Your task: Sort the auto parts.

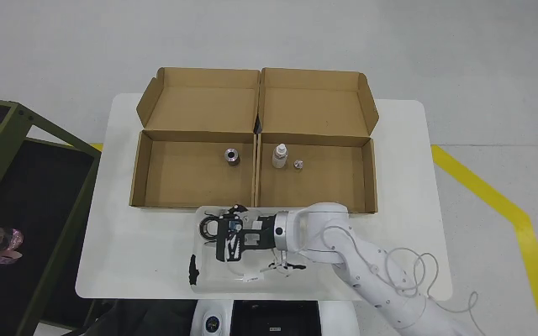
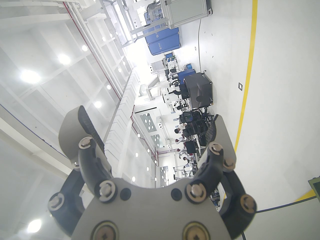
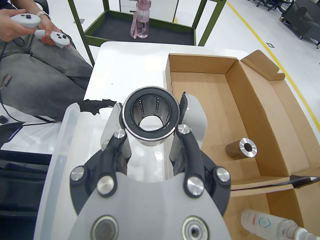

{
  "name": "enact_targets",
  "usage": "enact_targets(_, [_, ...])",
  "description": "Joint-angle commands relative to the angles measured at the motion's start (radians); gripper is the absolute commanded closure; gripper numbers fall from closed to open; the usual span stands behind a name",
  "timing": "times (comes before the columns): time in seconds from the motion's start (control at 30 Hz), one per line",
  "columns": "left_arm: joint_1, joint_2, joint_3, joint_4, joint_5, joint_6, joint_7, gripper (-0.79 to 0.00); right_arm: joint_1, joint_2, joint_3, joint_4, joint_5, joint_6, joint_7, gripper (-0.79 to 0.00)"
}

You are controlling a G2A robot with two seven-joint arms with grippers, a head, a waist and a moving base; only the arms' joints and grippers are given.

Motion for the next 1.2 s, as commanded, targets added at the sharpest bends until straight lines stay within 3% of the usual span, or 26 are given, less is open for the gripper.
enact_targets(0.0, [0.0, 0.0, 0.0, 0.0, 0.0, 0.0, 0.0, -0.785, 0.013, -0.003, -0.003, 0.014, 0.008, 0.011, -0.003, 0.0])
enact_targets(0.7, [0.0, 0.0, 0.0, 0.0, 0.0, 0.0, 0.0, -0.785, 0.173, -0.04, 0.005, 0.159, 0.041, 0.131, 0.002, 0.0])
enact_targets(1.17, [0.0, 0.0, 0.0, 0.0, 0.0, 0.0, 0.0, -0.785, 0.277, -0.086, -0.061, 0.364, 0.069, 0.181, 0.012, 0.0])
